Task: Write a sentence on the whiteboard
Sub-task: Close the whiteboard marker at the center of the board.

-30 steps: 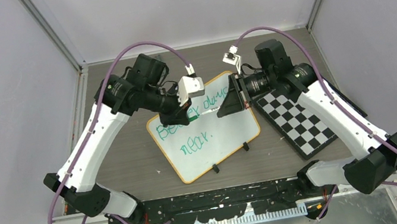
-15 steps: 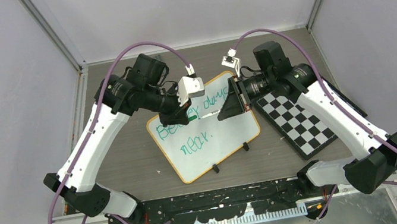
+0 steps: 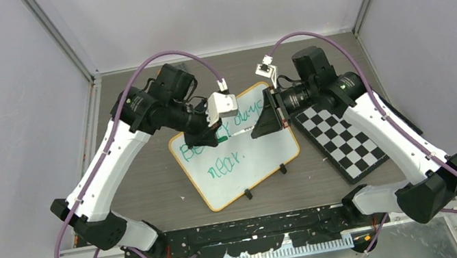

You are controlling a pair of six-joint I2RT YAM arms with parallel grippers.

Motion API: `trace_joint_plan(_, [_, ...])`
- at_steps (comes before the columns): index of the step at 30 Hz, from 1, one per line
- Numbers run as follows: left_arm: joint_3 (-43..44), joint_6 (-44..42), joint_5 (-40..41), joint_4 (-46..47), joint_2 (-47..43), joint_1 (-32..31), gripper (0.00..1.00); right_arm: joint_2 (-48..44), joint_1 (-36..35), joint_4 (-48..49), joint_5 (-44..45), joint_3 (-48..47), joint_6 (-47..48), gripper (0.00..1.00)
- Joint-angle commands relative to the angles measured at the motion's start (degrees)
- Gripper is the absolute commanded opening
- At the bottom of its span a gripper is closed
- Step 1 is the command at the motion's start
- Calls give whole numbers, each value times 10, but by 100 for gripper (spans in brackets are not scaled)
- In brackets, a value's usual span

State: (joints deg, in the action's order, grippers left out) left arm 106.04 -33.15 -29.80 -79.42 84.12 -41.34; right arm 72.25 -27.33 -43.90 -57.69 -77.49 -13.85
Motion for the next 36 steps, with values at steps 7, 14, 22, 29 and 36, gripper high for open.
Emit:
trace_joint_plan(7, [24,2,-2,-3,7,-11,0,-13,-11,5,1,-24,5,0])
trace_joint_plan(14, [32,13,5,7,11,-15,0,-9,-14,2,7,-26,9,0])
trace_joint_plan(22, [39,17,-15,9,18,-17,0,-5,-20,1,13,-26,14,0])
trace_joint_plan(29, [54,41,-25,26,37,-37,0,9,-34,14,21,-29,7,0])
trace_joint_plan(36, [39,73,-13,97,32,-55,0,25,-54,2,33,-31,21,0])
